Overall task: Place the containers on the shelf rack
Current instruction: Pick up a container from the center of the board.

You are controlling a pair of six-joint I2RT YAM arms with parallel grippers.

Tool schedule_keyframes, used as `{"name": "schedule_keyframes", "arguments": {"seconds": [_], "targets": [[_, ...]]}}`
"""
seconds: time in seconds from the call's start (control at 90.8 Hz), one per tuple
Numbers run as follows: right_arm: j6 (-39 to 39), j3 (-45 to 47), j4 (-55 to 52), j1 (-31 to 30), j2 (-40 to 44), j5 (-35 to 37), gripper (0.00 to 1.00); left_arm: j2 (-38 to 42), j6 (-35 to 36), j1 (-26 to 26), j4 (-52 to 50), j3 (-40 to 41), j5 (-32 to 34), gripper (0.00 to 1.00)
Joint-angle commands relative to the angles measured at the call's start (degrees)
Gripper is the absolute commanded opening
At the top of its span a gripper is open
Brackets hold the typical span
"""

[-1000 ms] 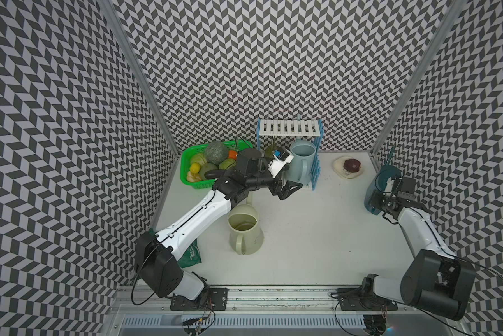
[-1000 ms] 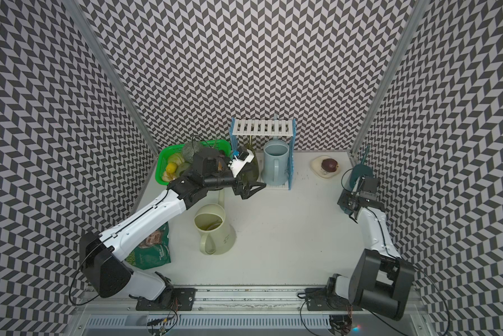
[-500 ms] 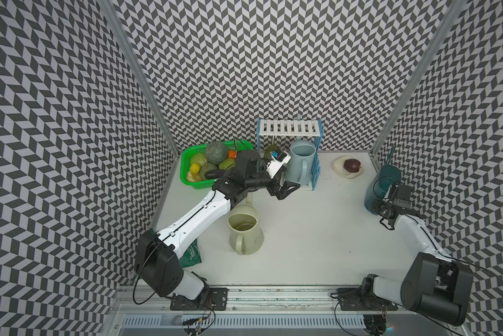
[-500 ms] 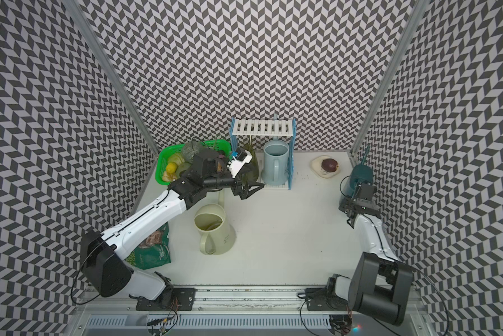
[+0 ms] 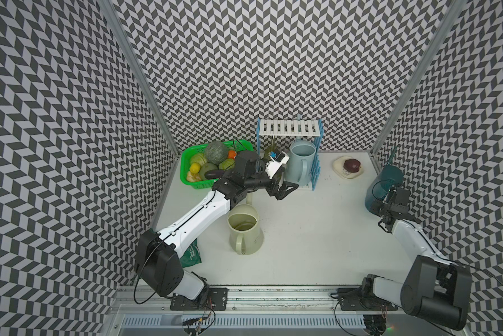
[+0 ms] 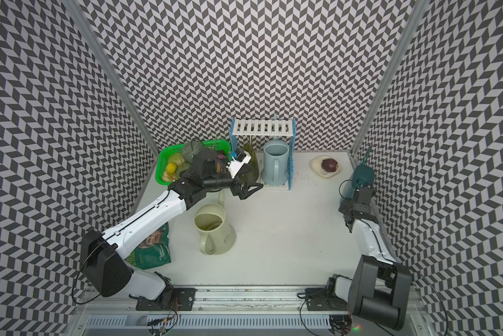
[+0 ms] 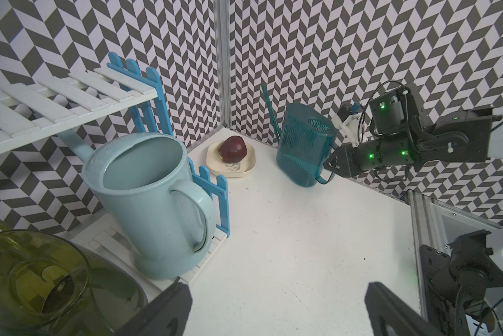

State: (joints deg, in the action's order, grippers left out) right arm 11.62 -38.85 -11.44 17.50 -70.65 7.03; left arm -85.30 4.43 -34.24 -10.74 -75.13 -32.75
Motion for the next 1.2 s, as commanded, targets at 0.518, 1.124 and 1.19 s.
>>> {"name": "schedule_keyframes", "arguments": {"seconds": [0.518, 1.124, 1.19], "targets": [[0.48, -3.06, -3.02, -2.35, 7.78, 0.63, 0.07, 0.46, -2.88, 2.36, 0.95, 0.55, 0.05, 1.0], [1.46, -14.66, -16.61, -4.55, 19.28, -3.71, 0.01, -0.42, -11.23, 5.6, -5.24, -4.95, 24.96, 1.0], [1.29, -16.95, -18.25, -4.66, 20.36, -4.68, 0.01, -1.14, -11.68, 5.74, -6.0, -5.9, 29.24, 1.0]]}}
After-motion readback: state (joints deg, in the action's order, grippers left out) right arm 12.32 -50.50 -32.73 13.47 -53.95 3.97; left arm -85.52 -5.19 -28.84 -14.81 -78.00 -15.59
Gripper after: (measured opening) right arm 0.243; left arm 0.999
